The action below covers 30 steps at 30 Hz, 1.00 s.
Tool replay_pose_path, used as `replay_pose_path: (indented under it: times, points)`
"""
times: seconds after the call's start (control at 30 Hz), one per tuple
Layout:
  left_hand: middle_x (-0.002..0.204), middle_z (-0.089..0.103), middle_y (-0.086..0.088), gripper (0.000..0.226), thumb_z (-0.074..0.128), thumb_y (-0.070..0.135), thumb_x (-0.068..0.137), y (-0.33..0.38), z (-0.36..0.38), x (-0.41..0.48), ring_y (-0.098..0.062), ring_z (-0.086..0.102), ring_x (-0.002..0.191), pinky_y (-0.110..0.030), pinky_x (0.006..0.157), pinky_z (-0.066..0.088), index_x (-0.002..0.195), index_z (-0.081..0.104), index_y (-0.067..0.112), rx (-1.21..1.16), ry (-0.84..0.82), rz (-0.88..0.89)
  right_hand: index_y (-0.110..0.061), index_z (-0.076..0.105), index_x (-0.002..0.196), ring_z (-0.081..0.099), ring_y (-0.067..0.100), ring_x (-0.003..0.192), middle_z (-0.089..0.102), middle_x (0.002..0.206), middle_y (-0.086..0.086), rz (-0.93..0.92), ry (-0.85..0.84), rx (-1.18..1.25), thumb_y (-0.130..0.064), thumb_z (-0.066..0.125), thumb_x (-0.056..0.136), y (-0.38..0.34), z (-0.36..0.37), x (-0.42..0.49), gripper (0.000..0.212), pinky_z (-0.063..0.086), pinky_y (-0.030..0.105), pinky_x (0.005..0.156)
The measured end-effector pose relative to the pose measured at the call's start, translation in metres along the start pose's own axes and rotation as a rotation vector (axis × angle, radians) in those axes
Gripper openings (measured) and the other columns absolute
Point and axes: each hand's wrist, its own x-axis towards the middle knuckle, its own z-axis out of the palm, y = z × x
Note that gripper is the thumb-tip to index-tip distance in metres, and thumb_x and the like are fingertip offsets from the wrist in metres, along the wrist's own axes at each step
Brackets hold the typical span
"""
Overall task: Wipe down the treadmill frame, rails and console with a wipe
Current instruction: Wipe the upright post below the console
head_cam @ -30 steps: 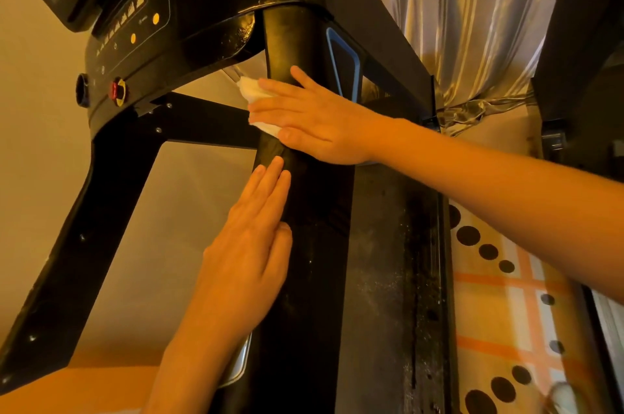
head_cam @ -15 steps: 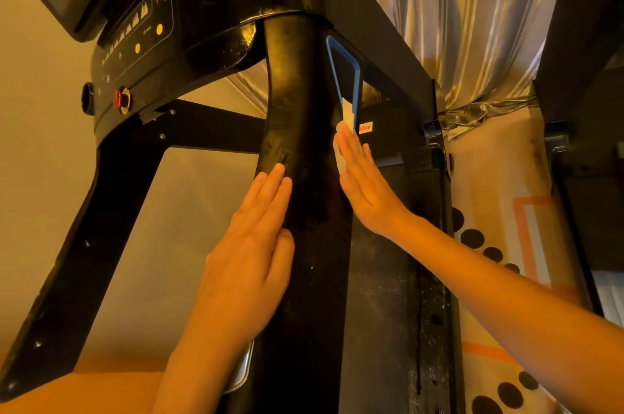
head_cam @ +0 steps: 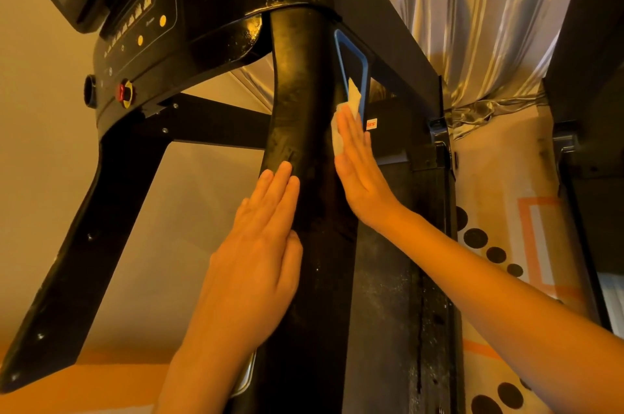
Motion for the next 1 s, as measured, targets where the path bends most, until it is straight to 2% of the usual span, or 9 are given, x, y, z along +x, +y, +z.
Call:
replay_pose_path:
  times: [0.07, 0.13, 0.3, 0.47, 0.57, 0.7, 0.8, 0.9, 1.0]
  points:
    - [0.169, 0.009, 0.012, 0.064, 0.023, 0.041, 0.098, -0.001, 0.000, 0.000, 0.001, 0.000, 0.153, -0.036, 0.124, 0.014, 0.160, 0.021, 0.025, 0.012, -0.006, 0.008, -0.015, 0.002, 0.162, -0.012, 0.011, 0.157, -0.007, 0.168, -0.010, -0.058, 0.010, 0.013, -0.023, 0.025, 0.111, -0.014, 0.004, 0.010, 0.057, -0.013, 0.035, 0.126]
    - [0.169, 0.008, 0.011, 0.064, 0.023, 0.040, 0.099, -0.001, 0.000, 0.000, 0.001, -0.001, 0.153, -0.035, 0.124, 0.011, 0.160, 0.019, 0.025, 0.014, -0.012, 0.013, -0.016, 0.003, 0.162, -0.011, 0.012, 0.157, -0.005, 0.168, -0.010, -0.085, -0.001, 0.015, -0.021, 0.026, 0.111, -0.012, 0.003, 0.012, 0.056, -0.012, 0.037, 0.126]
    - [0.169, 0.005, 0.012, 0.063, 0.022, 0.040, 0.099, -0.001, 0.000, 0.000, 0.002, -0.003, 0.153, -0.027, 0.122, 0.005, 0.160, 0.017, 0.025, 0.023, -0.014, 0.028, -0.031, -0.003, 0.160, -0.012, 0.009, 0.157, -0.008, 0.172, -0.008, 0.005, -0.026, -0.013, -0.024, 0.022, 0.111, 0.016, -0.007, -0.006, 0.055, -0.014, 0.029, 0.124]
    - [0.169, 0.010, 0.011, 0.064, 0.024, 0.040, 0.098, -0.002, 0.001, 0.001, 0.002, 0.000, 0.153, -0.028, 0.123, 0.008, 0.160, 0.021, 0.024, 0.009, -0.007, 0.023, -0.022, 0.002, 0.160, -0.012, 0.010, 0.156, -0.004, 0.167, -0.010, -0.111, -0.037, -0.020, -0.022, 0.025, 0.111, -0.019, -0.002, 0.026, 0.054, -0.014, 0.032, 0.125]
    - [0.169, 0.010, 0.012, 0.064, 0.025, 0.040, 0.098, -0.002, 0.000, 0.001, 0.003, 0.001, 0.153, -0.026, 0.122, 0.009, 0.160, 0.023, 0.024, -0.004, 0.003, 0.015, -0.020, 0.004, 0.161, -0.010, 0.010, 0.157, -0.002, 0.168, -0.009, -0.163, -0.069, -0.068, -0.018, 0.027, 0.112, -0.013, -0.008, 0.029, 0.054, -0.013, 0.032, 0.125]
    - [0.168, 0.008, 0.017, 0.065, 0.024, 0.043, 0.098, -0.002, 0.001, 0.000, 0.006, -0.001, 0.152, -0.028, 0.121, 0.012, 0.160, 0.021, 0.027, -0.018, 0.011, 0.011, -0.021, 0.000, 0.162, -0.010, 0.012, 0.158, -0.006, 0.172, -0.003, -0.049, -0.074, -0.069, -0.021, 0.024, 0.112, 0.017, -0.014, -0.001, 0.056, -0.013, 0.033, 0.125]
    - [0.168, 0.008, 0.018, 0.065, 0.024, 0.045, 0.097, -0.002, 0.001, 0.001, 0.007, -0.001, 0.151, -0.031, 0.122, 0.016, 0.160, 0.021, 0.029, -0.028, 0.018, 0.006, -0.021, -0.001, 0.162, -0.011, 0.012, 0.157, -0.008, 0.172, -0.004, -0.019, -0.054, -0.043, -0.024, 0.023, 0.112, 0.005, -0.009, 0.002, 0.056, -0.013, 0.028, 0.124]
    - [0.168, 0.009, 0.015, 0.065, 0.027, 0.043, 0.098, -0.004, 0.002, 0.000, 0.004, 0.001, 0.152, -0.036, 0.122, 0.020, 0.160, 0.021, 0.026, -0.021, 0.016, 0.021, -0.014, 0.009, 0.162, -0.010, 0.017, 0.158, 0.002, 0.172, 0.004, -0.164, -0.069, -0.107, -0.024, 0.026, 0.111, -0.028, -0.007, 0.032, 0.055, -0.013, 0.031, 0.125]
    - [0.169, 0.006, 0.013, 0.065, 0.026, 0.043, 0.099, -0.005, 0.003, 0.000, 0.003, -0.002, 0.153, -0.035, 0.123, 0.017, 0.161, 0.018, 0.025, 0.002, 0.004, 0.034, -0.012, 0.027, 0.160, -0.005, 0.019, 0.158, 0.020, 0.170, 0.007, -0.364, -0.236, -0.352, -0.031, 0.027, 0.110, -0.056, -0.011, 0.068, 0.054, -0.013, 0.039, 0.125]
